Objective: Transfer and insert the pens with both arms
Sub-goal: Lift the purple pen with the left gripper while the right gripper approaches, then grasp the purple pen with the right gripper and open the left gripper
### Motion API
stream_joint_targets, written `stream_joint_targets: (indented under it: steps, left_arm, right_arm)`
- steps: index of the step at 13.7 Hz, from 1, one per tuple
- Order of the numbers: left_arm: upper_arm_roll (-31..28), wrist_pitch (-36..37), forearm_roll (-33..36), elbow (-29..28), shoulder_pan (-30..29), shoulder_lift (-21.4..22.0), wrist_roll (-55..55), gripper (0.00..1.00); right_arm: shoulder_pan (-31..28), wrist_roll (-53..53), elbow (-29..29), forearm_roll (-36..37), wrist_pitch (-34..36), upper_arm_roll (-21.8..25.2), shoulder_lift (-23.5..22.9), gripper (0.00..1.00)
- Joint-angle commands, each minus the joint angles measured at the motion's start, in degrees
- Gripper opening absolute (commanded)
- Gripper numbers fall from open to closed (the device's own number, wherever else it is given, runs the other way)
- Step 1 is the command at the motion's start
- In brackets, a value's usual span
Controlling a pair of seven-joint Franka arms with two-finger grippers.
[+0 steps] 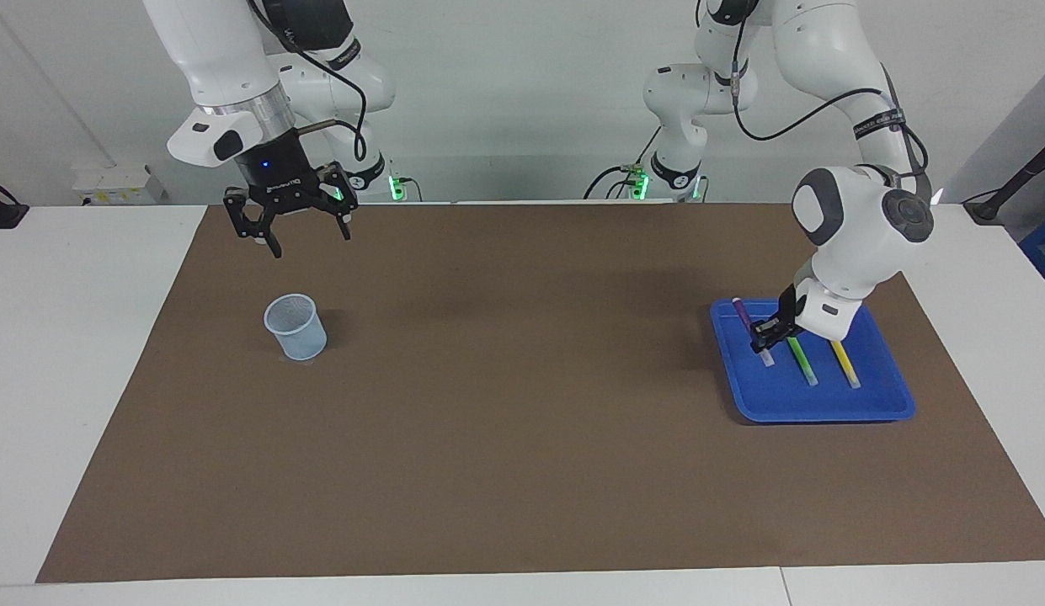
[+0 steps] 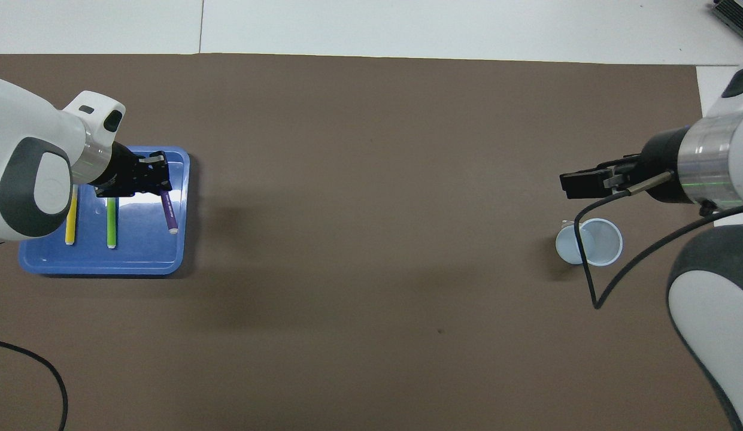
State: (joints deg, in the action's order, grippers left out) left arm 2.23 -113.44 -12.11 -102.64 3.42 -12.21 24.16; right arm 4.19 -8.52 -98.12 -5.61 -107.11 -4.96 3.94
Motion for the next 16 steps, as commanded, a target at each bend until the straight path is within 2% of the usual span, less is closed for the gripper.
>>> stream_joint_targets:
  steps: [1, 3, 6, 9, 12, 16]
  left_arm:
    - [2.6, 2.4, -2.9, 0.8, 0.5, 3.1, 13.4, 0.0]
    - [5.3, 3.6, -3.5, 0.8, 0.5, 3.7, 24.9, 0.0]
    - [7.6, 5.0, -10.6, 0.5, 0.6, 5.3, 37.6, 0.0]
    - [8.7, 9.1, -16.8, 0.2, 0.9, 6.9, 41.0, 0.0]
    - [8.8, 11.0, -25.1, -0.3, 1.0, 7.9, 44.8, 0.0]
    - [8.9, 10.3, -31.6, -3.5, 3.0, 9.6, 49.2, 0.0]
  right_arm:
    - [1.3, 2.5, -2.0, -6.5, -3.8, -0.2, 0.5, 1.0]
    - [1.3, 13.2, -2.9, -12.0, -4.2, -0.2, 0.6, 1.0]
    - [5.2, 26.9, -3.8, -13.9, -8.3, -0.3, 0.5, 1.0]
    - [8.8, 34.3, -5.3, -23.9, -14.6, -0.3, -0.2, 1.0]
    - [11.8, 36.4, -6.6, -24.6, -15.0, -0.4, 0.3, 1.0]
    - [19.7, 51.4, -7.4, -24.5, -21.9, -0.3, 0.4, 1.0]
